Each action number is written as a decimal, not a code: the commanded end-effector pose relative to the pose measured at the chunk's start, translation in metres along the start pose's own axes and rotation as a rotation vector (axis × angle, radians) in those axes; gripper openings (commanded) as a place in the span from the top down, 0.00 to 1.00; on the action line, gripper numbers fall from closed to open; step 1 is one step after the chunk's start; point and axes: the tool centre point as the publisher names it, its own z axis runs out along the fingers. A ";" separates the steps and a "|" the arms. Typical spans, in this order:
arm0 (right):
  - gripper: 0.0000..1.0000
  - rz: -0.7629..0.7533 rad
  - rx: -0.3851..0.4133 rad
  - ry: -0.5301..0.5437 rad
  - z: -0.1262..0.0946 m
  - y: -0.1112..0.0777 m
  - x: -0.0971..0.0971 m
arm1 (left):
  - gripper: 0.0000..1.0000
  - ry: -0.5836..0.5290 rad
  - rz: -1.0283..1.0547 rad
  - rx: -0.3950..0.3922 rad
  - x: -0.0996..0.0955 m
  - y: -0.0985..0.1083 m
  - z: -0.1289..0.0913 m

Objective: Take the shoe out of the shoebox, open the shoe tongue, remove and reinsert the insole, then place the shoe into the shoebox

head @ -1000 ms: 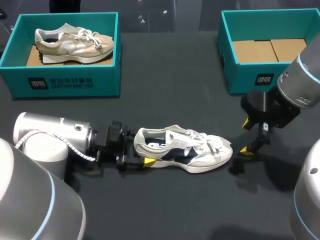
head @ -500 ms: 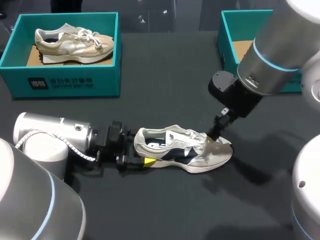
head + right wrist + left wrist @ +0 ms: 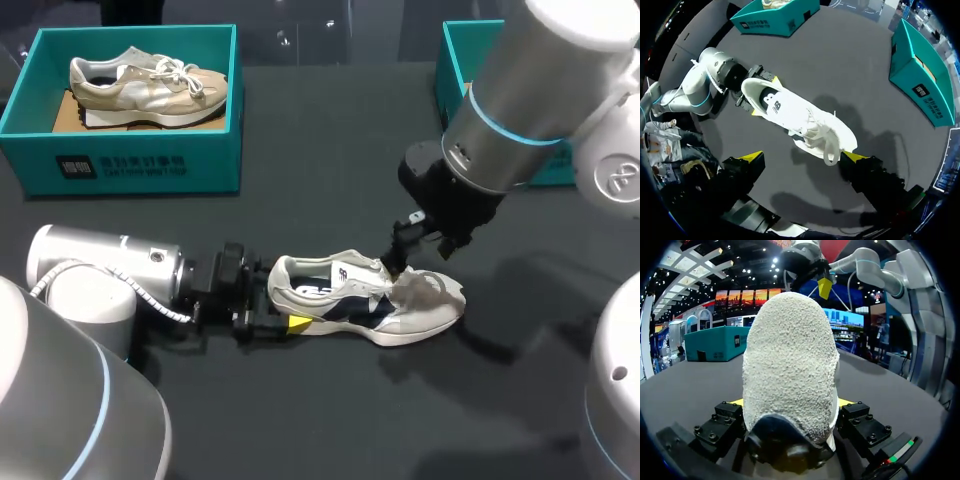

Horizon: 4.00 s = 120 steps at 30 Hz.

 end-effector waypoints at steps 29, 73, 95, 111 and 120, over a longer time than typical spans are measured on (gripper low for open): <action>0.00 0.484 0.068 -0.420 0.037 0.055 0.081 | 1.00 -0.002 0.000 -0.001 -0.001 0.001 0.001; 0.00 0.743 0.073 -0.882 0.083 0.055 0.043 | 1.00 -0.002 0.000 -0.001 -0.001 0.001 0.001; 0.00 0.856 0.032 -0.869 0.083 0.038 0.020 | 1.00 -0.002 0.000 -0.001 -0.001 0.001 0.001; 0.68 0.870 0.083 -0.748 0.067 0.028 0.001 | 1.00 -0.002 0.000 -0.001 -0.001 0.001 0.001; 1.00 0.818 0.097 -0.643 0.056 0.029 -0.006 | 1.00 -0.002 0.000 -0.001 -0.001 0.001 0.001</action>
